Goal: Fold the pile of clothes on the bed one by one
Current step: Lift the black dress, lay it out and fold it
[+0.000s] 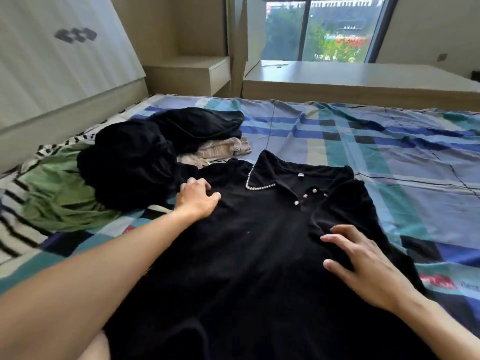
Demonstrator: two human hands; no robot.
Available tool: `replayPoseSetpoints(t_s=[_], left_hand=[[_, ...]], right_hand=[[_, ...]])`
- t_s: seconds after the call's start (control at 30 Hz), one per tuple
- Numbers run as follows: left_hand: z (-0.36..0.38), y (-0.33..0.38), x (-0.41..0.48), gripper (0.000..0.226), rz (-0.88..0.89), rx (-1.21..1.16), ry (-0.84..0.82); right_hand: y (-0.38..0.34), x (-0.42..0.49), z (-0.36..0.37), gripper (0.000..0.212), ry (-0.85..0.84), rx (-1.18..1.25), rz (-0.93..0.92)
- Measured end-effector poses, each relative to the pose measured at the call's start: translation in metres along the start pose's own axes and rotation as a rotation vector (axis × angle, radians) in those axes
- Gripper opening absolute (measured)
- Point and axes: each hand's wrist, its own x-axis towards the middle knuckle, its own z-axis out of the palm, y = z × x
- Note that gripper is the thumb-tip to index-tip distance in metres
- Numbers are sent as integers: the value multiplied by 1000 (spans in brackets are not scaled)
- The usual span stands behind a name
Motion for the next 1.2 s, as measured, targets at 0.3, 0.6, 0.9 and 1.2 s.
replayPoseSetpoints(t_s=[0.3,0.6,0.9,1.2], left_hand=[[-15,-47,28,65,-395,-498,-12],[-4,-29,52,50,-545,-1047,-109],[1,-52,67,20,-443,-774,148],[0,-47,65,62,-369,-820,-62]], right_hand=[[-98,93,29,59,-63,125,-38],[-165,191,40,70,-184,98,69],[-151,226,49,64,-217,41,200],[-145,256,73,55,-438,-37,116]])
